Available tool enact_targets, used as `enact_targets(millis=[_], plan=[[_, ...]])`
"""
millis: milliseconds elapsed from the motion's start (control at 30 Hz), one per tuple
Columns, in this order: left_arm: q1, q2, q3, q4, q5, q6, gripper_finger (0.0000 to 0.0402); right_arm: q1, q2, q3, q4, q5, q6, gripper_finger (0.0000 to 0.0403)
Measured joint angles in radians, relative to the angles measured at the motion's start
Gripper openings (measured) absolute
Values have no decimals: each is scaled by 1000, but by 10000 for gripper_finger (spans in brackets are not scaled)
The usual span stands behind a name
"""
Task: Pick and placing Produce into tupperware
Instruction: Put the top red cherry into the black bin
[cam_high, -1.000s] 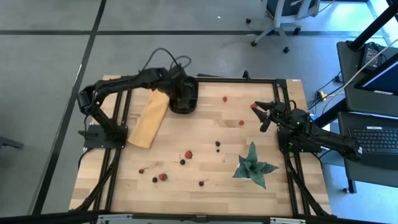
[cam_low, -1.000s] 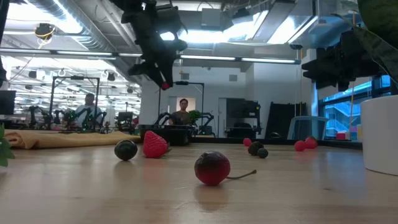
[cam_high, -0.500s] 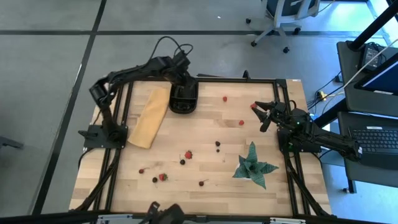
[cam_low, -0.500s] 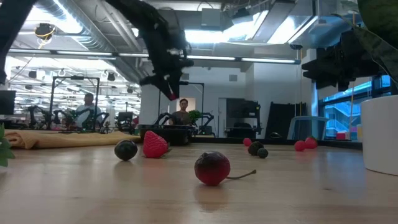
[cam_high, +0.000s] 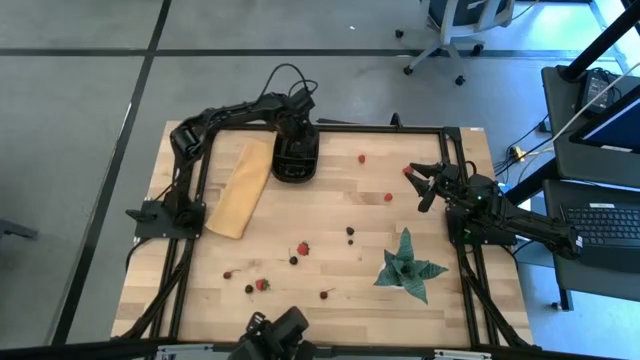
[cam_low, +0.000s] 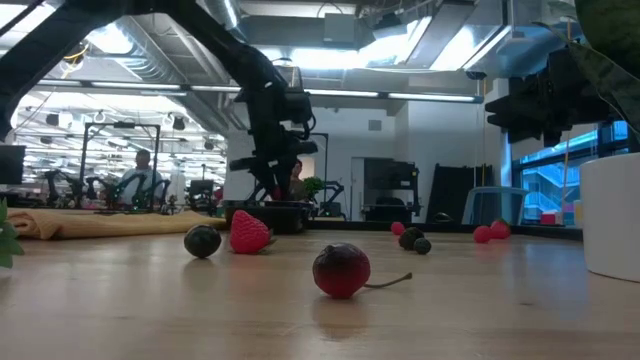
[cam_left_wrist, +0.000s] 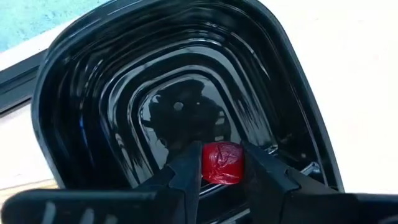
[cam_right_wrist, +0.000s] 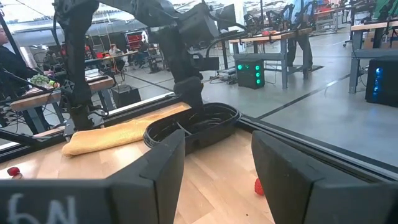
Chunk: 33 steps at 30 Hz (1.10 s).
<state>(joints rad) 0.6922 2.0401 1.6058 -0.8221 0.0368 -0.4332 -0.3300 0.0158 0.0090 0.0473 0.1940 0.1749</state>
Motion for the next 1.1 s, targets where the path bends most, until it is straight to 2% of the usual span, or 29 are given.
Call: enact_targets(millis=[1100], plan=[[2,1,1,1,-20,45,99,0,0,0,0,0,0,188]])
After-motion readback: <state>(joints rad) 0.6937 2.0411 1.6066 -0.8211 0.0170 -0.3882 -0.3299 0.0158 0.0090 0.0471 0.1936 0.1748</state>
